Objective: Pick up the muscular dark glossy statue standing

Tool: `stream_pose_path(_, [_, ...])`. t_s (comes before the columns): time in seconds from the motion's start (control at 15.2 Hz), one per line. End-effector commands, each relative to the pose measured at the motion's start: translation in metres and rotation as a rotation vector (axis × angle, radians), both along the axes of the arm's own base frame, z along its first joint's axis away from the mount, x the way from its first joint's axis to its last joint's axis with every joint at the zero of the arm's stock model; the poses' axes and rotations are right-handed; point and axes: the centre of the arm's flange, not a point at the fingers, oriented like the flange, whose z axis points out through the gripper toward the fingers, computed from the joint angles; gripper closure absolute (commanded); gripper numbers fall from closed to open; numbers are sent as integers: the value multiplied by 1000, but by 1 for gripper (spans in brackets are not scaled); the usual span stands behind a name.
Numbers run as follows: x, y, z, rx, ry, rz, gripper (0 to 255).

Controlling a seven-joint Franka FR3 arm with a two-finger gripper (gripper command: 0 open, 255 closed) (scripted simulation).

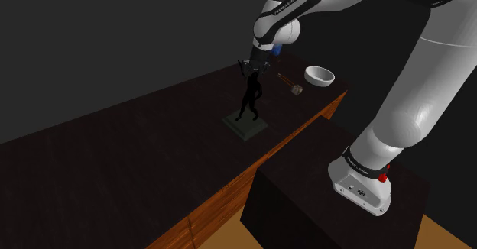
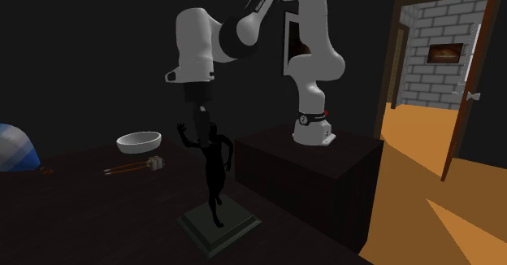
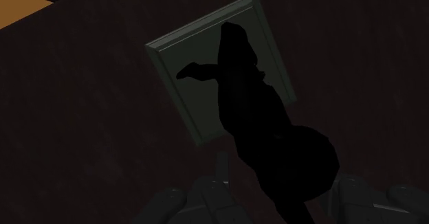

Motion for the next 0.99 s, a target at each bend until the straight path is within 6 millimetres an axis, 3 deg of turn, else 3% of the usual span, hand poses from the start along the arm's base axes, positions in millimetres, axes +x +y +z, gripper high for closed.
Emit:
stream_pose_path(0.0, [0,0,-1,0,1,0,255])
stream_pose_path(0.46, [0,0,-1,0,1,0,255])
stream_pose_path(0.92, [0,0,36,0,1,0,255])
